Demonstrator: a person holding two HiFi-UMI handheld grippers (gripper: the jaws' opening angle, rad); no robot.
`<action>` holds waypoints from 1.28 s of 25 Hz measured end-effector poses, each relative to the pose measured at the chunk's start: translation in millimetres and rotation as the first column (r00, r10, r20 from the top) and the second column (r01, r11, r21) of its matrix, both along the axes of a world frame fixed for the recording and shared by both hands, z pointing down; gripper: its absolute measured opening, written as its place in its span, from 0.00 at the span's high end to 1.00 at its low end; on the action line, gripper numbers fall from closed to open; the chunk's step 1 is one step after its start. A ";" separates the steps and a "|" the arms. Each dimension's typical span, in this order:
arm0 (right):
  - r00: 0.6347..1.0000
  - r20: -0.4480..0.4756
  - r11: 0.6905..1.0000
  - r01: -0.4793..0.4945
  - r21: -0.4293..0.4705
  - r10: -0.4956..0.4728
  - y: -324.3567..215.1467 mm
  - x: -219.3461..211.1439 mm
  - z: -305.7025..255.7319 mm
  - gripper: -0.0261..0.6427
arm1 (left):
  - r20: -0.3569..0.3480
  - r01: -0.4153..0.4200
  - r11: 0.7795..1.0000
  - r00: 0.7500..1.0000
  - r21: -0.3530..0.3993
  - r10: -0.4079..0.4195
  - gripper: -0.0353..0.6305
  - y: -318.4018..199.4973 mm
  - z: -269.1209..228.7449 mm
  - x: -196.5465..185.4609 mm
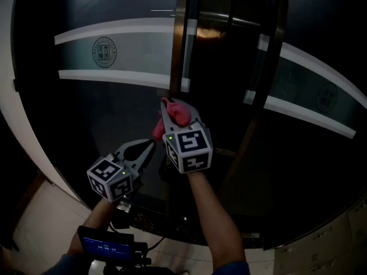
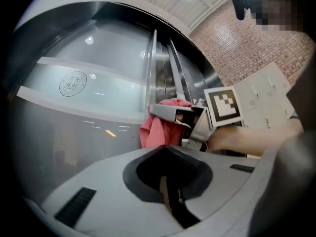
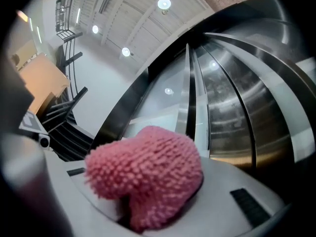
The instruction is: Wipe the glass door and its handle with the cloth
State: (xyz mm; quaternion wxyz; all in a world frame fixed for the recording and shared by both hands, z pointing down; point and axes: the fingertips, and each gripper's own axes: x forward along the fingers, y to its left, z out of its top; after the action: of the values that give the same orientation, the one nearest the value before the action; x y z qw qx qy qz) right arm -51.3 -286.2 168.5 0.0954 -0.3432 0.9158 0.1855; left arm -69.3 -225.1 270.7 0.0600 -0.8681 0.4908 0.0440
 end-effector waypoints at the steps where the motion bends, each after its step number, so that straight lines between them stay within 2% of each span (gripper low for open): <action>1: 1.000 0.000 1.000 -0.001 -0.023 0.001 -0.3 0.0 15.9 0.87 | -0.005 -0.003 1.000 1.000 -0.006 0.003 0.94 0.0 2.1 2.9; 5: 1.000 0.027 0.993 -0.007 -0.117 0.010 -7.7 2.2 60.6 0.87 | -0.006 -0.013 1.000 1.000 -0.020 0.013 0.94 0.3 9.0 10.3; 7: 0.999 0.030 0.991 -0.013 -0.132 0.018 -10.6 4.4 67.7 0.87 | -0.004 -0.019 1.000 1.000 -0.024 0.018 0.94 1.6 11.0 13.1; 11: 0.999 0.040 0.996 -0.013 -0.088 0.016 12.3 15.2 61.5 0.87 | 0.007 -0.026 0.999 1.000 -0.023 0.027 0.94 10.8 15.1 19.1; 15: 0.999 0.043 1.000 -0.019 0.017 0.018 77.8 44.1 62.1 0.87 | 0.039 -0.038 0.999 0.999 0.039 0.036 0.94 38.3 21.1 30.1; 17: 0.998 0.040 0.998 -0.056 0.025 0.055 101.8 63.8 76.7 0.87 | 0.056 -0.062 0.997 0.997 0.046 0.059 0.94 53.2 25.8 44.0; 22: 0.984 0.051 0.984 -0.165 -0.068 0.168 135.3 110.7 130.0 0.87 | 0.054 -0.122 0.992 0.991 -0.017 0.123 0.94 67.2 59.8 71.5; 26: 0.969 0.052 0.966 -0.236 -0.103 0.243 153.0 137.9 159.6 0.87 | 0.065 -0.156 0.987 0.985 -0.035 0.158 0.94 73.2 80.9 91.8; 32: 0.962 0.075 0.959 -0.250 -0.130 0.261 159.1 148.3 173.2 0.87 | 0.097 -0.204 0.978 0.973 -0.051 0.209 0.94 81.7 95.3 122.9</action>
State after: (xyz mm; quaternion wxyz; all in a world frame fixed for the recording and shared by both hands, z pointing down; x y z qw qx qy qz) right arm 97.0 -127.1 341.7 0.0917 -0.4719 0.8679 0.1252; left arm 53.6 -143.4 366.1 0.0625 -0.9165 0.3950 -0.0041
